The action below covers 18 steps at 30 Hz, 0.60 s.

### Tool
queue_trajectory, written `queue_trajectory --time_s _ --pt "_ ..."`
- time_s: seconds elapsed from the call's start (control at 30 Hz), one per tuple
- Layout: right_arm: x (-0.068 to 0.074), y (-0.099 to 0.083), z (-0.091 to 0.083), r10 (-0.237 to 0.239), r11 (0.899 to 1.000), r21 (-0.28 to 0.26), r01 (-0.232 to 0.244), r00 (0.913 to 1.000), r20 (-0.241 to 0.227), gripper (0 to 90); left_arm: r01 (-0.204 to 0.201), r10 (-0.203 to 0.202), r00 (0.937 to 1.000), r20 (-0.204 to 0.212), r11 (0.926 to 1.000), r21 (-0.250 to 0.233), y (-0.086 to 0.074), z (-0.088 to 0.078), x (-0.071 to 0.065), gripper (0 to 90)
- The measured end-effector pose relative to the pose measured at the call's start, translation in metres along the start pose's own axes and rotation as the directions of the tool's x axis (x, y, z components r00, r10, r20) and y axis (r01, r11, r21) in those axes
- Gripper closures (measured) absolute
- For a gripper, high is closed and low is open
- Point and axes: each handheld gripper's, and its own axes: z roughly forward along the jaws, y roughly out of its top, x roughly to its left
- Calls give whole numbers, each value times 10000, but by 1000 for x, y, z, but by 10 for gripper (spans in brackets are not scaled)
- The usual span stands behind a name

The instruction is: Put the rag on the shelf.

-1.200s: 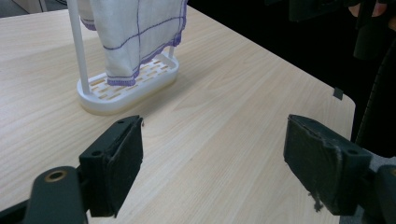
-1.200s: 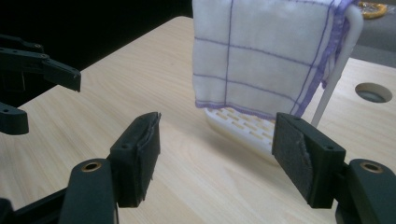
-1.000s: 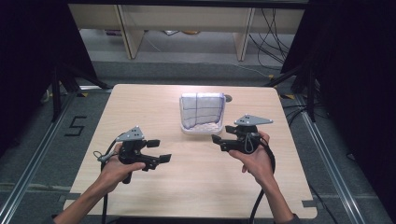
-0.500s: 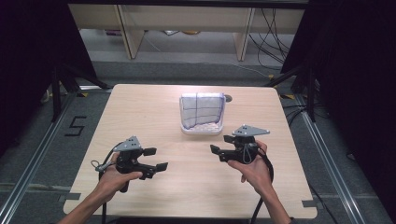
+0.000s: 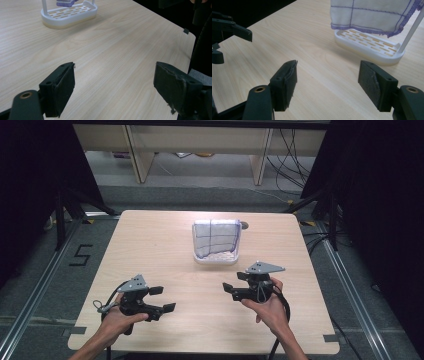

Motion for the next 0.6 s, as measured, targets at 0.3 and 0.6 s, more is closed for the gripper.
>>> queue_trajectory --time_s 0.3,0.6 --pt "2 -16 2 -28 9998 219 29 10000 -59 325 164 -164 9995 -259 9999 15 -15 -7 3 167" --pt "7 -32 0 242 9993 291 -236 9995 -216 322 -123 135 9988 -479 9996 264 -25 -4 -1 167"
